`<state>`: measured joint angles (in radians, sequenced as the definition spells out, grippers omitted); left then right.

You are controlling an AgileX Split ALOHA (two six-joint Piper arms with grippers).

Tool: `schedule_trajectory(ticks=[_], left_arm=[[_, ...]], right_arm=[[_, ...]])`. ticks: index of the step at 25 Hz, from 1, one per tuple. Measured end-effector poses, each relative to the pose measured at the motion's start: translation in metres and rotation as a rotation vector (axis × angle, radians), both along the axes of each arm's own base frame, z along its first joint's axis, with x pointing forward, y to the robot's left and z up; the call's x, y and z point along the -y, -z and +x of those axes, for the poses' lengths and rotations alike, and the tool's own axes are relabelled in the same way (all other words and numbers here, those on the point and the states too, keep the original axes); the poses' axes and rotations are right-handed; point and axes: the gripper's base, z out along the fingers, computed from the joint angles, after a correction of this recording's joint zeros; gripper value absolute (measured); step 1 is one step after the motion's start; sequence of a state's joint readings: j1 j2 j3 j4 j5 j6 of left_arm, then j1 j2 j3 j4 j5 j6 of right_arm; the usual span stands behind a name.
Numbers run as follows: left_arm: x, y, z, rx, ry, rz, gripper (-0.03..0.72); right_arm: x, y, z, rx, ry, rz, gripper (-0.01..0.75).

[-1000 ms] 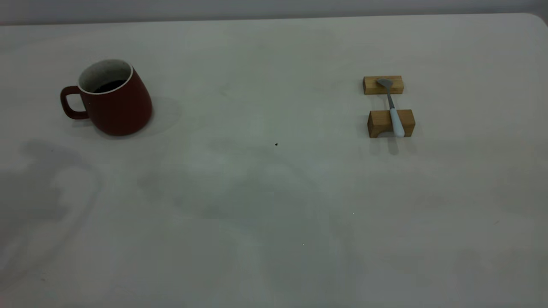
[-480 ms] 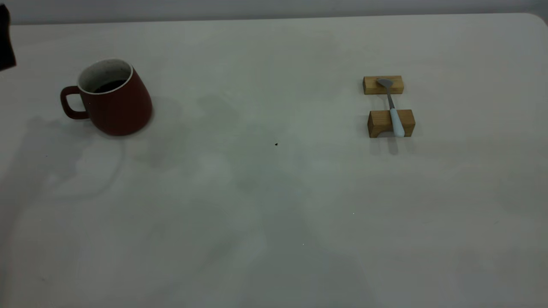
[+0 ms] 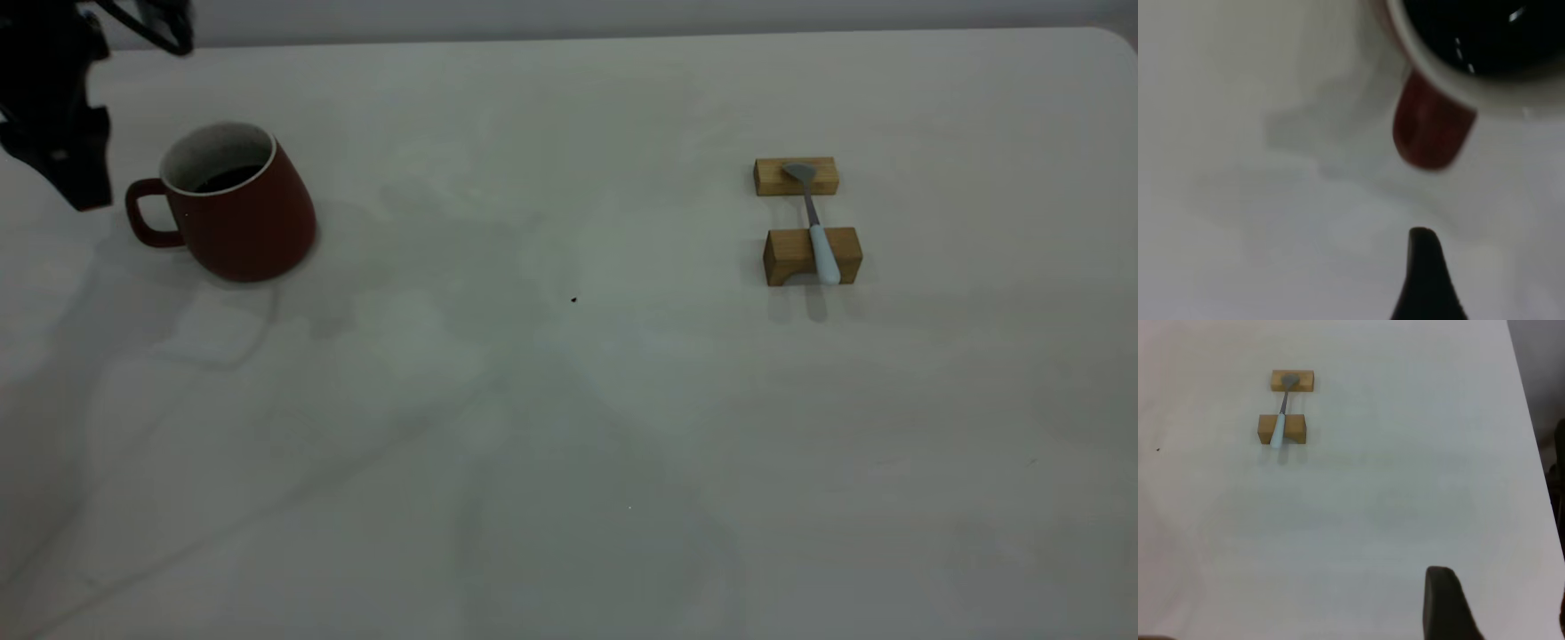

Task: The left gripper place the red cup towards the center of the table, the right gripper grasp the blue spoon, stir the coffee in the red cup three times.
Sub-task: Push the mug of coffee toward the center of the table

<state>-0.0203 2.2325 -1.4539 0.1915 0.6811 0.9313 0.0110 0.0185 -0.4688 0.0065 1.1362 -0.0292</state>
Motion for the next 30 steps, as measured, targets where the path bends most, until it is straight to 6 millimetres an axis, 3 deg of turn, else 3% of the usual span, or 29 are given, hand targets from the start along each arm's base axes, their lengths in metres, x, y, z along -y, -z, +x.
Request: schedule_trajectory(ticks=[8,17,30], left_arm=[[0.018,0.024,0.01,0.065,0.143,0.009,0.594],[0.031,0.036,0.011,0.073,0.204,0.01,0.594],[0.118,0.036,-0.002,0.087,0.385,-0.006,0.594]], right_arm=[[0.0,0.0,0.0,0.0,0.0,0.0,0.441],[0.0,0.0,0.0,0.001,0.0,0.0,0.441],[0.0,0.0,0.0,0.001,0.0,0.0,0.441]])
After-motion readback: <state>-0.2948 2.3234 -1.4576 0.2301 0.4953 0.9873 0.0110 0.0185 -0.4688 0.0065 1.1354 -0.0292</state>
